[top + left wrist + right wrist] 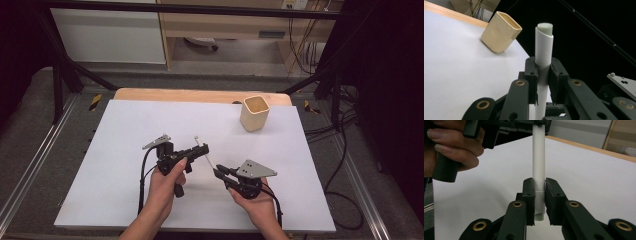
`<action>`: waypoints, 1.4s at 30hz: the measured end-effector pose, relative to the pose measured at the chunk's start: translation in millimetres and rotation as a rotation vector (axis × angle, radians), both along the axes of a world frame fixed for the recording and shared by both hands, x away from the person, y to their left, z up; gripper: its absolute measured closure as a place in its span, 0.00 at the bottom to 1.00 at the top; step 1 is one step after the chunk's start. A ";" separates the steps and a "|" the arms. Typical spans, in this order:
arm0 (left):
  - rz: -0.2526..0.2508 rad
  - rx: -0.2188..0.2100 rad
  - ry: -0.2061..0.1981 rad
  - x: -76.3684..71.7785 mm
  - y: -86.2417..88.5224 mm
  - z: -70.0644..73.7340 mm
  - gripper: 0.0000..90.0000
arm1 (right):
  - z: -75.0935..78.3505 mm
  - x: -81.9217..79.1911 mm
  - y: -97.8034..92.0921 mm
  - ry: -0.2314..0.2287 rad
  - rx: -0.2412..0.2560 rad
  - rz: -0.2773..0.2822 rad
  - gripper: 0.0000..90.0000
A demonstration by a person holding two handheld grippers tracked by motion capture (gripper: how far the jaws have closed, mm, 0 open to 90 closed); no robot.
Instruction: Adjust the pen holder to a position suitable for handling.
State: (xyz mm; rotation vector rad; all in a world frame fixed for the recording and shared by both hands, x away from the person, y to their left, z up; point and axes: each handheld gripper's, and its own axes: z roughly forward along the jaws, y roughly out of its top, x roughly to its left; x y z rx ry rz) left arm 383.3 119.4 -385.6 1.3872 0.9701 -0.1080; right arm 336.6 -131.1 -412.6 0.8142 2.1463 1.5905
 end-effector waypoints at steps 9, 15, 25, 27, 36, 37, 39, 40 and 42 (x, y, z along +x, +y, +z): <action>0.014 0.054 -0.027 -1.4 0.5 1.2 0.88 | -2.9 1.4 -0.1 0.021 0.004 -0.010 0.79; 0.047 0.091 -0.058 -1.3 11.7 9.1 0.88 | -6.2 3.6 -2.6 0.070 -0.007 -0.030 0.60; 0.096 0.130 -0.098 -3.2 17.5 15.7 0.88 | -11.2 9.7 -5.8 0.141 -0.018 -0.091 0.30; 0.117 0.134 -0.107 -3.5 19.0 17.8 0.88 | -12.7 11.3 -6.5 0.178 -0.016 -0.105 0.14; 0.115 0.198 -0.171 -5.6 22.2 31.8 0.88 | -17.8 13.0 -18.1 0.215 -0.064 -0.089 0.07; 0.115 0.197 -0.174 -5.9 23.3 32.8 0.88 | -16.7 11.3 -20.7 0.223 -0.067 -0.083 0.08; 0.118 0.194 -0.180 -7.3 26.5 34.7 0.88 | -13.6 6.9 -28.4 0.218 -0.076 -0.101 0.08; 0.119 0.197 -0.183 -7.9 27.9 35.3 0.88 | -11.7 3.2 -35.0 0.208 -0.068 -0.120 0.08; 0.120 0.207 -0.187 -8.7 30.1 36.6 0.88 | -11.4 -2.3 -45.6 0.189 -0.072 -0.145 0.07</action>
